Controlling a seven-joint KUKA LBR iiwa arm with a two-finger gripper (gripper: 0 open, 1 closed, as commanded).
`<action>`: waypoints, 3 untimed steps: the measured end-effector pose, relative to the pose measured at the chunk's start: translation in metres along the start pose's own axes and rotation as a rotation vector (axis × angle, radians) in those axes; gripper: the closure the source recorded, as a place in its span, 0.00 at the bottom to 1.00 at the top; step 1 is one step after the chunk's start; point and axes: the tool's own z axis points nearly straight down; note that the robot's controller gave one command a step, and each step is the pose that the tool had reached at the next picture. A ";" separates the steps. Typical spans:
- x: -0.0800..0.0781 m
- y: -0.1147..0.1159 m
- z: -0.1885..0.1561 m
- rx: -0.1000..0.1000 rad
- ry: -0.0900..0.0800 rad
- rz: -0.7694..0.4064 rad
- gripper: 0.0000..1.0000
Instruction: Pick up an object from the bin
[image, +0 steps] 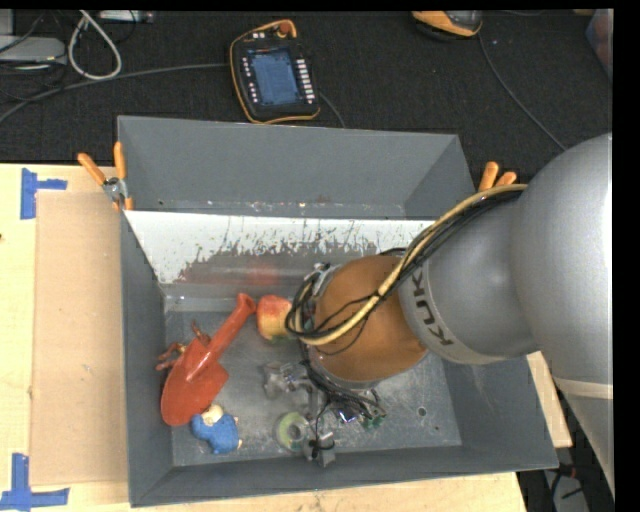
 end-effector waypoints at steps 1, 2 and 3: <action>0.002 0.005 -0.066 0.002 -0.009 -0.040 0.00; 0.015 0.016 -0.032 0.000 -0.004 -0.299 0.00; 0.009 0.008 -0.003 0.008 -0.019 -0.556 0.00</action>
Offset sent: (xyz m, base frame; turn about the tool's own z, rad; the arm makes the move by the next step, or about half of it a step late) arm -0.0206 0.0085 0.0324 -0.3021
